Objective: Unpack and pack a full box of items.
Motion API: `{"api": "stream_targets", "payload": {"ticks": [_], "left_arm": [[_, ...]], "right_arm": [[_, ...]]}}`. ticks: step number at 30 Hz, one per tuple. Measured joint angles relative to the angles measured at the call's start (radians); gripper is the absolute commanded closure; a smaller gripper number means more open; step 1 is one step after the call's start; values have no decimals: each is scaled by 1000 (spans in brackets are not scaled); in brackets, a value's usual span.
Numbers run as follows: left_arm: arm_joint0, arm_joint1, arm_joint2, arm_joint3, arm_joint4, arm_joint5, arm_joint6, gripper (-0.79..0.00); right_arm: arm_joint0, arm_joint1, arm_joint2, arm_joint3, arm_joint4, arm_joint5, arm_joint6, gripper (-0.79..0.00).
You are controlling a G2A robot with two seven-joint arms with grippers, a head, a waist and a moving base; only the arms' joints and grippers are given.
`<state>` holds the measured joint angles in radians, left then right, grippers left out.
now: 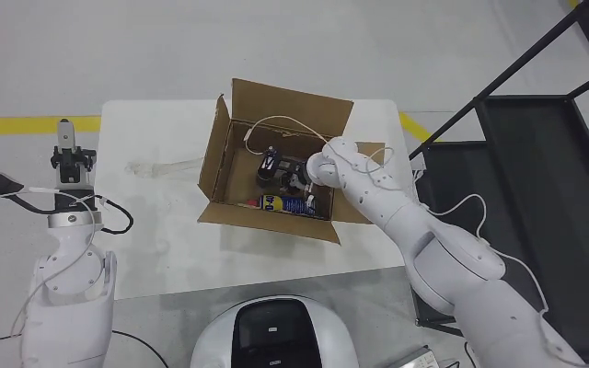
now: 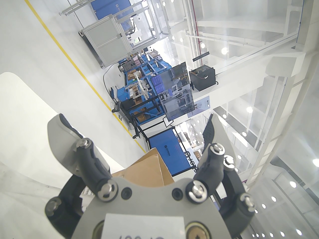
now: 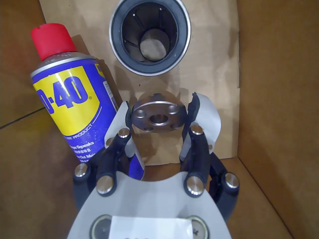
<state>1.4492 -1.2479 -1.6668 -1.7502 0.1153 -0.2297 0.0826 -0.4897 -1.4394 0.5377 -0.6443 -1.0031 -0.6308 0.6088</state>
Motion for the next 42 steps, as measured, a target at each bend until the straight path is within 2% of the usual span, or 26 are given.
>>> {"api": "stream_targets", "payload": {"ticks": [6,11,16,20,23,27,30,33,37,42], "left_arm": [[0,0,0,0,0,0,0,-785],[0,0,0,0,0,0,0,-785],[0,0,0,0,0,0,0,-785],[0,0,0,0,0,0,0,-785],[0,0,0,0,0,0,0,-785],[0,0,0,0,0,0,0,-785],[0,0,0,0,0,0,0,-785],[0,0,0,0,0,0,0,-785],[0,0,0,0,0,0,0,-785],[0,0,0,0,0,0,0,-785]], "right_arm": [[20,-10,9,37,-3,-7,-39,-785],[37,3,42,32,2,-38,-91,-785],[38,46,119,-19,46,-148,-154,-785],[8,107,216,-134,57,-275,-218,-785],[-74,168,320,-279,41,-366,-293,-785],[-272,249,503,-564,-45,-371,-397,-785],[-434,288,623,-784,-114,-375,-472,-785],[-575,310,708,-935,-146,-382,-596,-785],[-676,318,772,-989,-151,-353,-739,-785],[-671,317,771,-987,-151,-356,-731,-785]]}}
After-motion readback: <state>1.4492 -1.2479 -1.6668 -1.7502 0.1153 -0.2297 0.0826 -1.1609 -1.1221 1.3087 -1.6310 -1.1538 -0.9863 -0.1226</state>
